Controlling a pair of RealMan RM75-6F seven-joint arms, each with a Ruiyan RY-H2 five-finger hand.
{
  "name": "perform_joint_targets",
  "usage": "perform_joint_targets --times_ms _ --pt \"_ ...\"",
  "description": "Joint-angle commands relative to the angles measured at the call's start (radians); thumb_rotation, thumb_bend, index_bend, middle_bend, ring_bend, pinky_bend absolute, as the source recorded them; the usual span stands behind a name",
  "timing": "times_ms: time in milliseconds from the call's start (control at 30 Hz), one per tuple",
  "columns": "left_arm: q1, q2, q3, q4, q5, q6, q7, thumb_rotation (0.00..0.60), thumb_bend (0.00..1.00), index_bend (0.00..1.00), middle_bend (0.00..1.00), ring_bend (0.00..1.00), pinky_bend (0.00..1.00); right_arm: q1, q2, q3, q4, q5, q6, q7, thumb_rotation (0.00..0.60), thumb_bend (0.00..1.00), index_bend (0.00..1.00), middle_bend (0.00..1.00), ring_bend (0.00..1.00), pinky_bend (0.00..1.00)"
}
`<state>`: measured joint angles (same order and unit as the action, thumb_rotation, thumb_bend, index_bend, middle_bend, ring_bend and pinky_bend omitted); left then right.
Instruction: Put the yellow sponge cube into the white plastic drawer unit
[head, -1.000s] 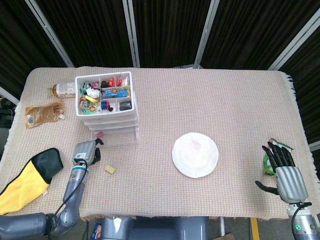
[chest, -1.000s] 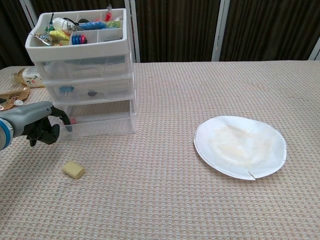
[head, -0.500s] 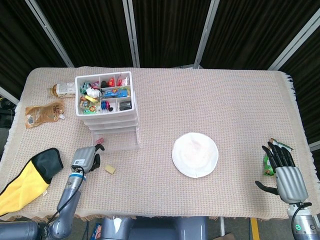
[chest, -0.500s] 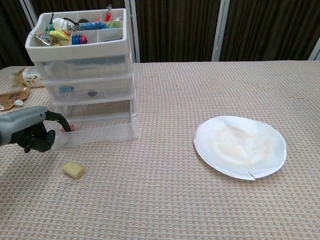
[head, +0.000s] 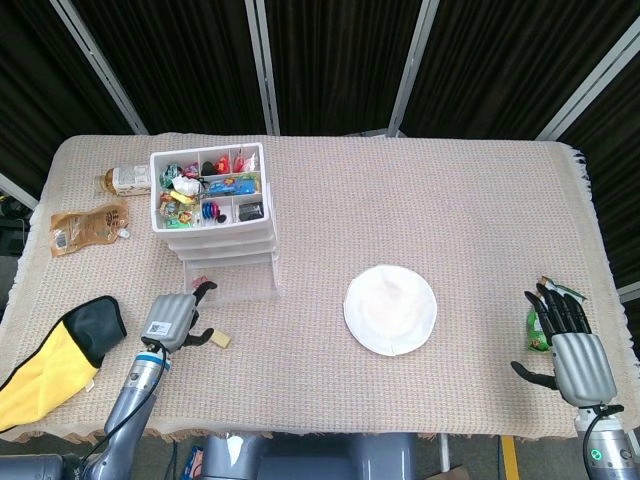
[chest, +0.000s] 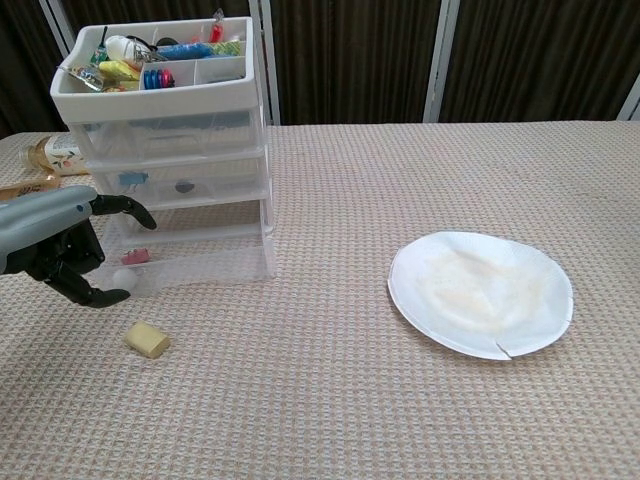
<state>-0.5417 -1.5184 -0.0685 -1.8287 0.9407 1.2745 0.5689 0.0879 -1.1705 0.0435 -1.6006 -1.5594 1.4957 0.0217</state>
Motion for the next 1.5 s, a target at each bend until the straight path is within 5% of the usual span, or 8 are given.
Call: perform_joint_targets --times_ms 33,167,333,1500 --pt "0.013 0.034 0.058 -0.038 0.097 0.022 0.029 0.600 0.29 0.25 0.99 0.89 0.61 0.000 0.000 0.000 0.000 0.001 0.000 0.001 0.600 0.00 0.08 0.00 0.00 0.00" --pt "0.022 0.065 0.120 -0.054 0.165 0.030 0.094 0.600 0.29 0.30 0.99 0.89 0.61 -0.002 0.001 0.000 0.000 -0.001 0.004 0.000 0.600 0.00 0.08 0.00 0.00 0.00" --pt "0.029 0.080 0.136 -0.049 0.157 0.023 0.139 0.600 0.29 0.33 1.00 0.89 0.61 -0.003 0.000 0.000 -0.001 -0.001 0.004 -0.001 0.600 0.00 0.08 0.00 0.00 0.00" --pt "-0.052 -0.094 0.082 0.135 -0.031 -0.108 0.334 0.600 0.34 0.37 1.00 0.89 0.61 -0.001 -0.001 0.002 0.008 -0.005 0.006 0.002 0.600 0.00 0.08 0.00 0.00 0.00"
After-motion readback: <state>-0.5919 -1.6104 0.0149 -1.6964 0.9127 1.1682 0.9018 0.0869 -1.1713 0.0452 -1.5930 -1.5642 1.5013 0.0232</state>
